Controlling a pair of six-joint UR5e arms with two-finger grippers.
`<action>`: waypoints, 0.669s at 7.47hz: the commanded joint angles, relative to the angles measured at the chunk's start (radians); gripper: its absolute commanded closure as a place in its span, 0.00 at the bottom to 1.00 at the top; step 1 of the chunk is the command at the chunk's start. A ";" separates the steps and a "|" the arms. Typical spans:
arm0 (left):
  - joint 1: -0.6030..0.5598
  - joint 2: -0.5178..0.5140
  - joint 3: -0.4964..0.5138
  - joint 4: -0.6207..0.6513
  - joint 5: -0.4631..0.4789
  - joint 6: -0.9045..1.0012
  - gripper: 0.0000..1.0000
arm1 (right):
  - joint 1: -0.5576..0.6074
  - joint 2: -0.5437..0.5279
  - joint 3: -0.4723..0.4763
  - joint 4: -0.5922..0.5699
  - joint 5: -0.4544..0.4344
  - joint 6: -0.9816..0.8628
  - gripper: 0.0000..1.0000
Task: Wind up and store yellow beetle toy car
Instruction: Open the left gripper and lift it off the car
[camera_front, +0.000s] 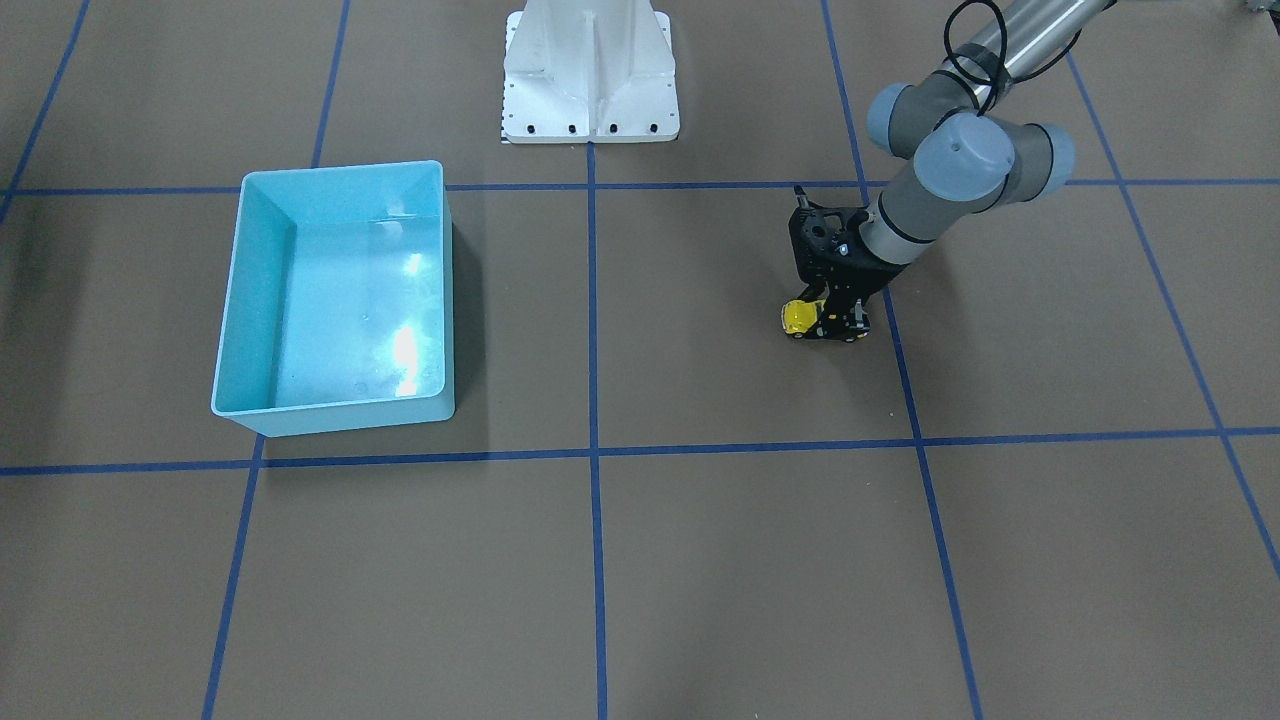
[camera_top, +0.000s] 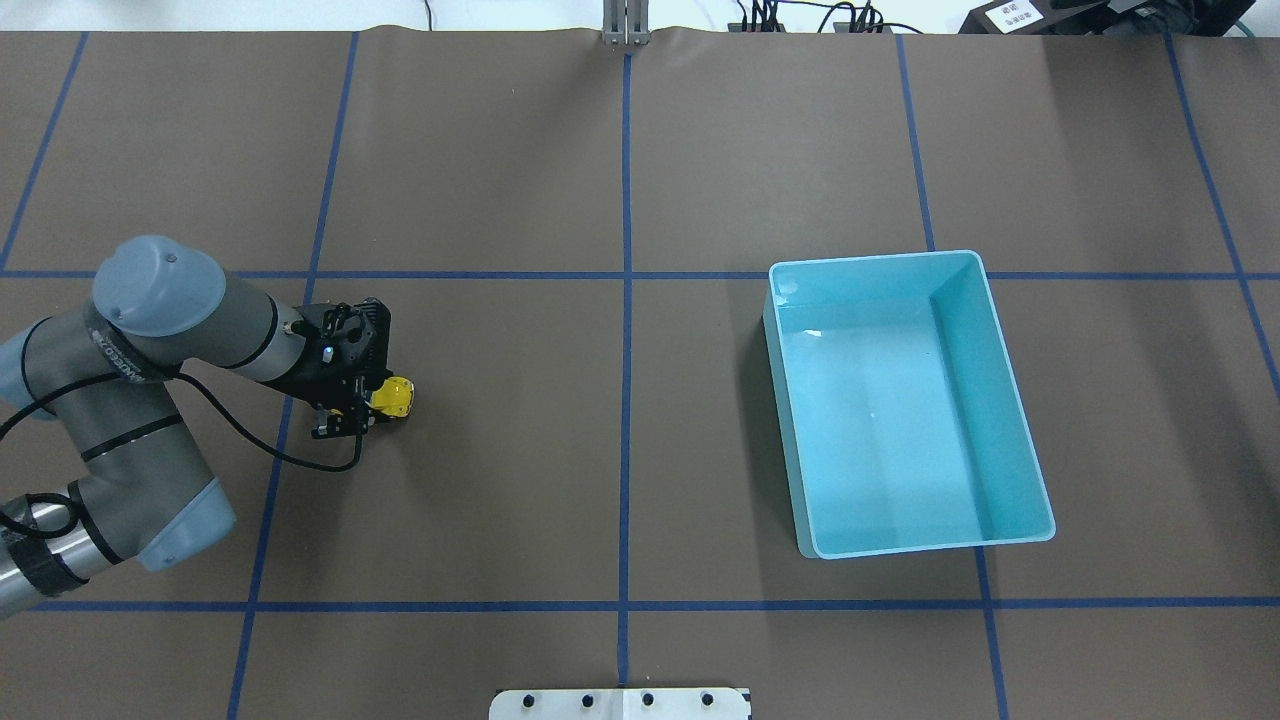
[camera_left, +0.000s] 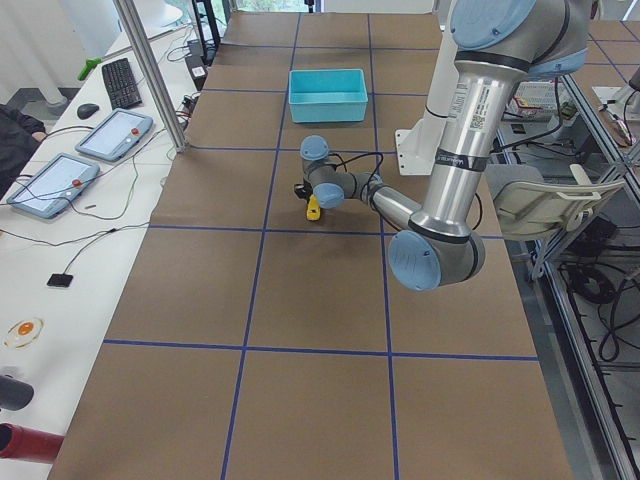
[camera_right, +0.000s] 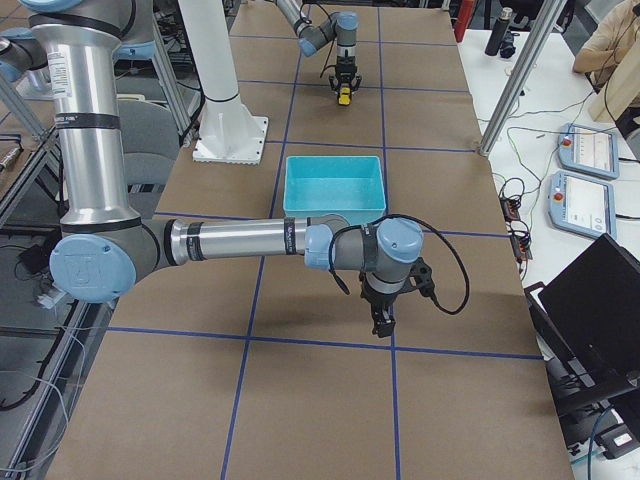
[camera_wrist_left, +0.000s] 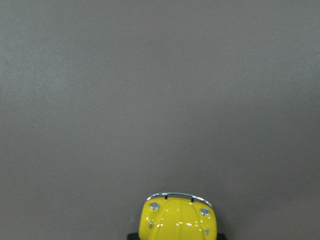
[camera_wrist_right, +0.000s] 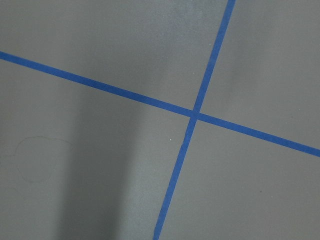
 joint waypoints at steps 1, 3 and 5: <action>-0.015 0.024 0.001 -0.020 -0.029 0.000 1.00 | 0.000 0.000 0.000 0.000 0.000 0.000 0.00; -0.029 0.051 -0.014 -0.022 -0.038 -0.002 1.00 | 0.000 0.000 0.000 0.000 0.000 0.000 0.00; -0.050 0.115 -0.001 -0.122 -0.064 0.000 0.00 | 0.000 0.002 0.000 0.000 0.000 0.000 0.00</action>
